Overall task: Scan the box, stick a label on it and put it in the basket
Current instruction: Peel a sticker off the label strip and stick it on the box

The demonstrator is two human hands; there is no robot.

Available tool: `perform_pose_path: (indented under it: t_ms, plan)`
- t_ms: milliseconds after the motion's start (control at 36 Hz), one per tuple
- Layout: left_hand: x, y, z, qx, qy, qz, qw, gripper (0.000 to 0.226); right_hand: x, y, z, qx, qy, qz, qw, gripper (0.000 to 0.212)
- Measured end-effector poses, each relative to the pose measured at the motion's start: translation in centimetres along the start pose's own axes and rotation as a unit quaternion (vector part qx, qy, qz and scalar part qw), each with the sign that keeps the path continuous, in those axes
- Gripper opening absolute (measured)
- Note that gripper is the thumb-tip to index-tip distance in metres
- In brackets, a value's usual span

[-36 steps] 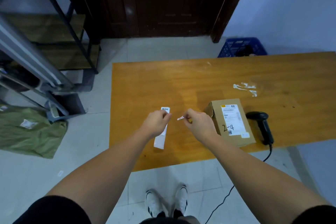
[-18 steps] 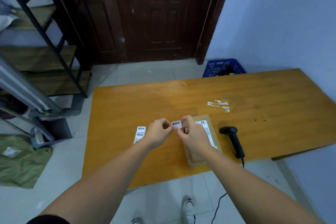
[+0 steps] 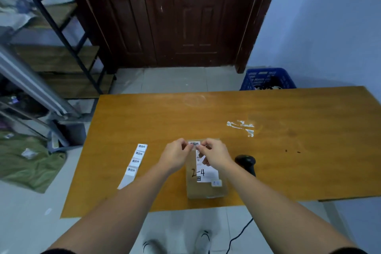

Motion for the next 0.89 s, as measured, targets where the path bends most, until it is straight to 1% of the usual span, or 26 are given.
perform_pose_path:
  t_ms: [167,222,306,389,528,639,889]
  plan:
    - [0.0,1.6,-0.4,-0.033,0.016,0.007,0.999,0.035,1.4,2.5,0.6,0.012,-0.047,-0.017,0.999,0.023]
    - [0.2,2.2,-0.6,-0.039,0.038,0.000,0.999,0.035,1.9,3.1,0.8,0.023,-0.072,-0.021,0.997,0.026]
    - [0.5,2.9,-0.5,-0.023,0.093,0.000,0.995,0.034,2.4,3.7,1.0,0.027,-0.131,-0.023,0.991,0.032]
    - [0.6,3.6,-0.3,-0.013,0.119,0.001,0.993,0.031,2.5,4.2,1.1,0.036,-0.169,-0.018,0.985,0.036]
    - [1.1,4.9,-0.1,-0.017,0.148,-0.015,0.989,0.029,2.8,4.5,1.6,0.046,-0.187,-0.023,0.981,0.032]
    - [1.7,5.6,-0.1,-0.019,0.180,-0.025,0.983,0.034,2.9,4.8,1.8,0.052,-0.201,-0.013,0.978,0.033]
    - [2.2,5.6,-0.2,-0.030,0.182,-0.012,0.983,0.033,3.0,5.1,2.2,0.054,-0.230,-0.015,0.971,0.030]
Point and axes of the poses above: each hand's wrist, its own y-axis towards the middle knuckle, its own x-axis out of the palm, z = x × y, the point moved 3 cm from there along y, towards the middle knuckle, and after that the axes turned 12 degrees about -x, right-handed, at the moved point
